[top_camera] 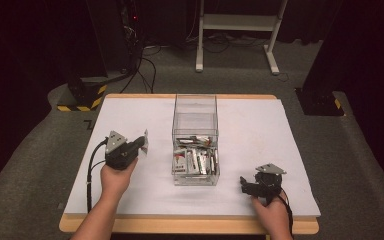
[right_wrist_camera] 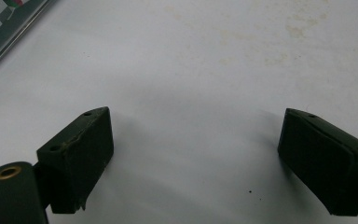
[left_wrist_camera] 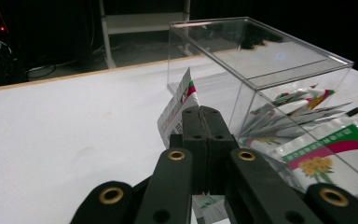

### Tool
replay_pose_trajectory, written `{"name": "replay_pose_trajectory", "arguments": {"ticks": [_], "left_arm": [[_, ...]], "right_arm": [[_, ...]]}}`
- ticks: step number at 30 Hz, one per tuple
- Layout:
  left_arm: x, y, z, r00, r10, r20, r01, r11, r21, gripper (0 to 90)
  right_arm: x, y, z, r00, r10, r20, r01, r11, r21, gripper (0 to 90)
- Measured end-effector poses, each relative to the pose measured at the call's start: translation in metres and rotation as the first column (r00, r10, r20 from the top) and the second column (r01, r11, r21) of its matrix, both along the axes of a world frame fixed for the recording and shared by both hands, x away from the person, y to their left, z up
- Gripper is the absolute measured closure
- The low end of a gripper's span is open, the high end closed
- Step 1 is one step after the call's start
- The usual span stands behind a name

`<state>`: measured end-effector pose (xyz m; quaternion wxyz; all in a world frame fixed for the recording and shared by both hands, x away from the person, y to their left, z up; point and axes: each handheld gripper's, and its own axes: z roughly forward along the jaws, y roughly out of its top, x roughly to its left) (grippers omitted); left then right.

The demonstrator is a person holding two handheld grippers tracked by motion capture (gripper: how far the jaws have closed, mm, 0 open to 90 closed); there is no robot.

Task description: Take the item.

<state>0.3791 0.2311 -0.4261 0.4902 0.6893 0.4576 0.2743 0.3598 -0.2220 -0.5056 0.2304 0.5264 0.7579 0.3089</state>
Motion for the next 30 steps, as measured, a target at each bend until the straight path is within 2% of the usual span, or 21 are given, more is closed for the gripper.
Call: {"name": "replay_pose_trajectory", "arguments": {"ticks": [6, 16, 21, 23, 27, 30], "left_arm": [[0.017, 0.004, -0.010, 0.9991, 0.016, -0.041, -0.016, 0.9999, 0.000, 89.6], [0.038, 0.006, -0.026, 0.9957, 0.042, -0.083, -0.042, 0.9991, 0.005, 89.6], [0.043, 0.005, -0.029, 0.9937, 0.046, -0.102, -0.045, 0.9989, 0.013, 89.6], [0.046, 0.003, -0.028, 0.9938, 0.040, -0.104, -0.038, 0.9989, 0.028, 89.7], [0.051, 0.001, -0.025, 0.9940, 0.041, -0.101, -0.039, 0.9989, 0.026, 89.7], [0.057, 0.000, -0.028, 0.9913, 0.049, -0.122, -0.045, 0.9985, 0.032, 89.7]], "right_arm": [[0.000, 0.000, 0.000, 1.0000, 0.000, 0.000, 0.000, 1.0000, 0.000, 10.4], [0.000, 0.000, 0.000, 1.0000, 0.000, 0.001, 0.000, 1.0000, -0.002, 10.6], [0.000, 0.000, 0.000, 1.0000, 0.000, 0.001, 0.000, 1.0000, -0.001, 10.6], [0.000, 0.000, 0.000, 1.0000, 0.002, 0.002, -0.002, 1.0000, -0.002, 10.6], [0.000, 0.000, 0.000, 1.0000, 0.002, 0.002, -0.002, 1.0000, -0.002, 10.6], [0.000, 0.000, 0.000, 1.0000, 0.000, 0.000, 0.000, 1.0000, 0.001, 10.7]]}}
